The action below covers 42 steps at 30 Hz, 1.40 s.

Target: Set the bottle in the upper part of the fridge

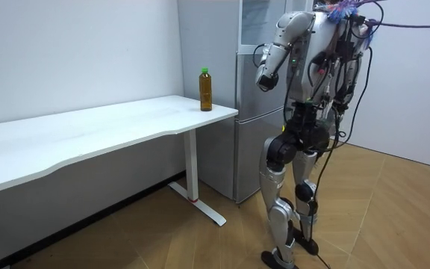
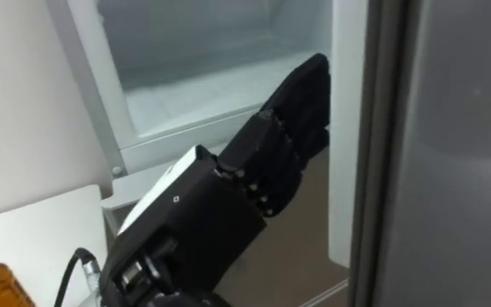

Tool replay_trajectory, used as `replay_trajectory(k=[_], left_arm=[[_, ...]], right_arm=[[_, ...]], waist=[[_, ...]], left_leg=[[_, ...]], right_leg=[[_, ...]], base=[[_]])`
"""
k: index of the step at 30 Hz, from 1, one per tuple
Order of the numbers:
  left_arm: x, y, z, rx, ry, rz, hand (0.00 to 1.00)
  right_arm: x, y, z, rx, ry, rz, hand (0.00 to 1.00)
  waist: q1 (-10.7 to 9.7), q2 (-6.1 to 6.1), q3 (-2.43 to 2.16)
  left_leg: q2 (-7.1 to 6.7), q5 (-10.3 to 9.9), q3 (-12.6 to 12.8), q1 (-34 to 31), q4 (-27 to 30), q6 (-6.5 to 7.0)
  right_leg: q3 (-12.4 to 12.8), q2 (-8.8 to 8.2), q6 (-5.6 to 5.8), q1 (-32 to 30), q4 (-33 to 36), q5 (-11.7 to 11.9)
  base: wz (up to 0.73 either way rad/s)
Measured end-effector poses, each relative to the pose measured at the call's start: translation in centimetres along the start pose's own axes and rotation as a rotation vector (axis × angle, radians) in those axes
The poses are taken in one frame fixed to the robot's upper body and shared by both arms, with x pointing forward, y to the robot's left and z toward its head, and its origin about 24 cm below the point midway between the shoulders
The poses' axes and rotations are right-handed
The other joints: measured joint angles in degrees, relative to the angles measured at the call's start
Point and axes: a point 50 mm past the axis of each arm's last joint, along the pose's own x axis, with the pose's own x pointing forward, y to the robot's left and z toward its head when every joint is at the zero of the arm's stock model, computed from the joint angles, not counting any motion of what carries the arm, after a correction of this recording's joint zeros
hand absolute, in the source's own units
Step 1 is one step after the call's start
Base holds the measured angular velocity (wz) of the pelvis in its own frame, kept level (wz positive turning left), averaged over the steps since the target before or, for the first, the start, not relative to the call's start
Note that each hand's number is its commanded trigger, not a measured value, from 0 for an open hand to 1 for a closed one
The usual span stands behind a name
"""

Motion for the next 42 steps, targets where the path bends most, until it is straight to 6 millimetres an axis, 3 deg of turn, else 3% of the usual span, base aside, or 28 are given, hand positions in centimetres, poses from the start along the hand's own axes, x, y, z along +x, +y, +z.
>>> replay_trajectory(k=[4,9,18,22,32,38,42], left_arm=[[0.2,-0.1,-0.5,-0.014,0.022,-0.010,0.00],[1.3,0.1,-0.7,-0.020,0.030,-0.045,0.00],[1.9,-0.5,-1.0,-0.102,0.030,-0.064,0.00],[2.5,-0.7,-0.9,-0.104,0.017,-0.072,0.00],[3.2,-1.2,-0.9,-0.108,0.011,-0.097,0.00],[3.5,-1.5,-1.4,-0.135,0.018,-0.102,0.00],[3.5,-1.6,-1.8,-0.148,0.026,-0.102,0.00]], right_arm=[[0.0,0.1,-0.3,0.035,0.003,-0.021,0.00],[0.0,0.2,-0.3,0.052,0.002,-0.029,0.00],[0.0,0.3,-0.4,0.103,-0.007,-0.031,0.00],[-0.1,0.2,-0.4,0.112,-0.010,-0.052,0.00],[-0.1,0.5,0.0,0.088,-0.041,-0.033,0.00],[-0.1,0.4,0.1,0.114,-0.042,-0.034,0.00],[-0.1,0.3,0.1,0.120,-0.037,-0.026,0.00]], waist=[[-0.1,0.24,0.06],[-1.3,0.55,0.21],[-3.6,1.27,-0.04],[-3.6,1.99,-0.02],[-4.9,2.35,0.14],[-5.3,1.77,0.53],[-5.4,1.00,0.52]], left_leg=[[0.58,-0.1,2.2,1.0,0.1,-0.16],[0.75,-0.2,3.6,1.7,0.1,-0.29],[1.01,-0.2,6.8,1.9,0.0,-0.29],[1.03,-0.2,7.1,1.7,0.0,-0.29],[1.76,-0.2,7.1,1.1,0.1,-0.32],[1.95,-0.2,7.2,0.9,0.1,-0.36],[1.83,-0.2,7.9,0.9,0.1,-0.39]], right_leg=[[2.6,0.74,-0.29,0.0,0.0,0.3],[4.0,1.13,-0.39,0.0,-0.4,0.3],[7.7,1.82,-0.36,-1.3,-1.1,1.0],[9.4,2.13,-0.41,-2.0,-0.8,1.3],[10.3,3.02,-1.00,-2.7,-0.7,1.6],[10.3,3.29,-1.18,-3.5,-0.3,1.8],[10.6,3.26,-1.02,-4.2,-0.1,1.7]], base=[[-0.31],[-0.17],[-0.25],[-0.24],[-0.08],[-0.01],[-0.05]])
